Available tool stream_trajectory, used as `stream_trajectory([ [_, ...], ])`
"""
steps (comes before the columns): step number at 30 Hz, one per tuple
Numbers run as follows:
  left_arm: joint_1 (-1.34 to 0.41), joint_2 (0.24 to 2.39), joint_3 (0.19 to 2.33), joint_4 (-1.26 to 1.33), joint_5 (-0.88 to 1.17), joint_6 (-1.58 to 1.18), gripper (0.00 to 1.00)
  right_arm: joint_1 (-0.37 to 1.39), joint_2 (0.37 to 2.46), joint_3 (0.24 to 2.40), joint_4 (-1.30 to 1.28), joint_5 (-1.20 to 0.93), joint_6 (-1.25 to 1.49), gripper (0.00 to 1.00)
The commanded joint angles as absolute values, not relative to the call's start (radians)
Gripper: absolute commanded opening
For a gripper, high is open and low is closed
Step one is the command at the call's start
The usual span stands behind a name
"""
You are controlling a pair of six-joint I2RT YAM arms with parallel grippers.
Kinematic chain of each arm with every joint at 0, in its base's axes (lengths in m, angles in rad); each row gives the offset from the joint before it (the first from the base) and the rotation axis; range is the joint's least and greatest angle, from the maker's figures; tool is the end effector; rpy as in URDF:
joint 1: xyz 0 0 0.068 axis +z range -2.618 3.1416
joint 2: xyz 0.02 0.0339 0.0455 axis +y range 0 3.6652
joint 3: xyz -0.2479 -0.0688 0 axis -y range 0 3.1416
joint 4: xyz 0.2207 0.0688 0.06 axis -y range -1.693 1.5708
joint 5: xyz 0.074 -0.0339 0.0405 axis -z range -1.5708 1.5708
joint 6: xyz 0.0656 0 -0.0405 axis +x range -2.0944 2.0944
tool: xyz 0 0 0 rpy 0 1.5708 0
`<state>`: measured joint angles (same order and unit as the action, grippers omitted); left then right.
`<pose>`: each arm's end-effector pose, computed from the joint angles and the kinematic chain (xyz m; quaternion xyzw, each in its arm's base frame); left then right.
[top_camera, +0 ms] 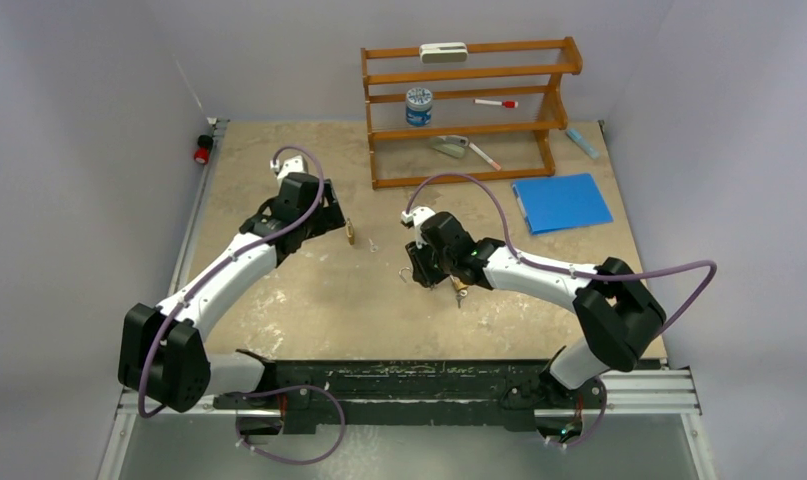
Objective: Lock with the key
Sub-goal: Pick up the lock from the center of the board.
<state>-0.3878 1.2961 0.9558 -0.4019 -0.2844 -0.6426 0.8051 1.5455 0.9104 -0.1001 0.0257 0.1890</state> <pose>0.2678 -0.0895 0.2424 -0.1717 0.8916 -0.0834 0.4107 0.2303 0.2371 0.1851 -0.2721 0.8725 0.1831 0.3622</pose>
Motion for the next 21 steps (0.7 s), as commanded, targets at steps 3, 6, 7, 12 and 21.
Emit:
stream_trajectory([
  [3, -0.391, 1.298, 0.932, -0.309, -0.275, -0.624, 0.86, 0.808, 1.531, 0.938, -0.089, 0.011, 0.173, 0.0],
  [6, -0.391, 1.298, 0.915, -0.28, -0.275, -0.618, 0.86, 0.808, 1.531, 0.933, -0.085, 0.012, 0.173, 0.0],
  [7, -0.391, 1.298, 0.906, -0.272, -0.278, -0.617, 0.86, 0.808, 1.533, 0.934, -0.085, 0.014, 0.173, 0.0],
  [12, -0.393, 1.292, 0.84, -0.185, -0.298, -0.609, 0.86, 0.808, 1.539, 0.937, -0.092, 0.025, 0.175, 0.0],
  [21, -0.402, 1.283, 0.752, -0.02, -0.345, -0.565, 0.86, 0.808, 1.543, 0.935, -0.091, 0.021, 0.174, 0.0],
])
